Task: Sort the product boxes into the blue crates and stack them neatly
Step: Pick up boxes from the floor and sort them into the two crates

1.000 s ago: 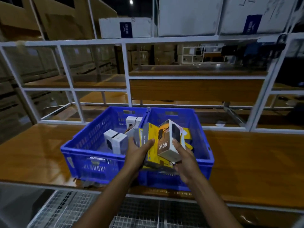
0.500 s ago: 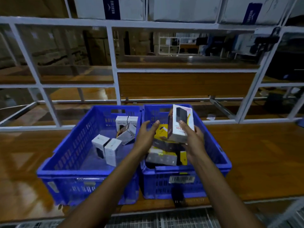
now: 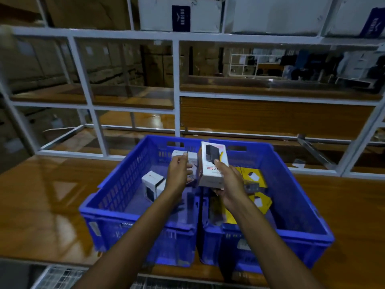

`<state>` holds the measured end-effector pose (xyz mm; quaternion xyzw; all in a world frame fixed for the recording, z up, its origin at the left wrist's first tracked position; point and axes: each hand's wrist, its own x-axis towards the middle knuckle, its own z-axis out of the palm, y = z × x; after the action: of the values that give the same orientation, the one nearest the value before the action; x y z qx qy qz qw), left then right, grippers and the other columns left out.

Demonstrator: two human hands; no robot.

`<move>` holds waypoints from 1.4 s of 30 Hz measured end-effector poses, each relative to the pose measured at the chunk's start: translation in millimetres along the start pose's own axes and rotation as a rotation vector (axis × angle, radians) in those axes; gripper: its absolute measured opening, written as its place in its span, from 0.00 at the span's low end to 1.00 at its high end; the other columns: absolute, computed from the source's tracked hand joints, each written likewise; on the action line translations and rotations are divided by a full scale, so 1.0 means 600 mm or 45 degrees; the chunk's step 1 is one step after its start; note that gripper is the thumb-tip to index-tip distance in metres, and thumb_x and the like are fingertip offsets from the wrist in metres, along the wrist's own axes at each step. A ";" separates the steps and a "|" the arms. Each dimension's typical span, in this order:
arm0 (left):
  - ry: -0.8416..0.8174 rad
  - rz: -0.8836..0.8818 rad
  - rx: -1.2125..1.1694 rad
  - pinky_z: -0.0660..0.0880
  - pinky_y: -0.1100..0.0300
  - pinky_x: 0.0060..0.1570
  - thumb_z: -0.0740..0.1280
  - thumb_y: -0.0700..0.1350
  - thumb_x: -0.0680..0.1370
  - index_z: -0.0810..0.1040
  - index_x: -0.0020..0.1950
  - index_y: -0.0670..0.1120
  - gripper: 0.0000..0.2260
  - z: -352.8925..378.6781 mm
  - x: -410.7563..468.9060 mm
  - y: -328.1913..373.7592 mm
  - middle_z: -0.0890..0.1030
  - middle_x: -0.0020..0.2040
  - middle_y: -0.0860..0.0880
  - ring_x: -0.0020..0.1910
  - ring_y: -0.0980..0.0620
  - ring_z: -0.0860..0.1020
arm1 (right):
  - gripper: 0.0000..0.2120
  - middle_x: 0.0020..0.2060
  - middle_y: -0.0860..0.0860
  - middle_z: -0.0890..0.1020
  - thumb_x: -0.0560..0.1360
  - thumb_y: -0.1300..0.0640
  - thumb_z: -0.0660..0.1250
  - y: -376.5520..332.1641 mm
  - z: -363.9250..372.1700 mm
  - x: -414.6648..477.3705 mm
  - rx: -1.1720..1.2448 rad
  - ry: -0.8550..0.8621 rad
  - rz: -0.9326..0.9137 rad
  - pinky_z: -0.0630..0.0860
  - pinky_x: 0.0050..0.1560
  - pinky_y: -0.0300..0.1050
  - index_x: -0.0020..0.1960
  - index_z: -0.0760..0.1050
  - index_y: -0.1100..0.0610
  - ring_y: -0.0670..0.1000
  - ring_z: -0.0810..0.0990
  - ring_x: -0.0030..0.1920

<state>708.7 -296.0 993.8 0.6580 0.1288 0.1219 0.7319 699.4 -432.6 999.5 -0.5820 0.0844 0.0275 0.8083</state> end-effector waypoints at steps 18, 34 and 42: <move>0.250 -0.065 0.163 0.72 0.51 0.44 0.61 0.51 0.82 0.76 0.47 0.47 0.10 -0.141 -0.038 -0.014 0.77 0.47 0.44 0.45 0.46 0.75 | 0.09 0.49 0.55 0.83 0.79 0.55 0.67 0.053 0.080 -0.026 -0.062 -0.336 0.327 0.77 0.51 0.50 0.54 0.80 0.58 0.56 0.83 0.48; 0.681 0.116 0.038 0.72 0.58 0.35 0.63 0.46 0.82 0.75 0.50 0.49 0.03 -0.133 -0.199 0.010 0.80 0.45 0.44 0.40 0.49 0.78 | 0.06 0.40 0.53 0.81 0.79 0.55 0.63 0.034 0.077 -0.083 -0.085 -0.827 0.569 0.71 0.39 0.43 0.46 0.76 0.56 0.51 0.79 0.38; 1.092 0.095 -0.089 0.69 0.59 0.32 0.64 0.41 0.80 0.74 0.51 0.48 0.02 -0.248 -0.429 -0.019 0.78 0.41 0.45 0.33 0.52 0.75 | 0.06 0.38 0.51 0.80 0.78 0.56 0.62 0.116 0.134 -0.260 -0.187 -1.173 0.822 0.71 0.37 0.41 0.44 0.75 0.55 0.50 0.78 0.37</move>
<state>415.6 -248.0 974.9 0.5268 0.3933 0.4149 0.6290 544.1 -325.7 985.6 -0.5092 -0.1054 0.5301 0.6698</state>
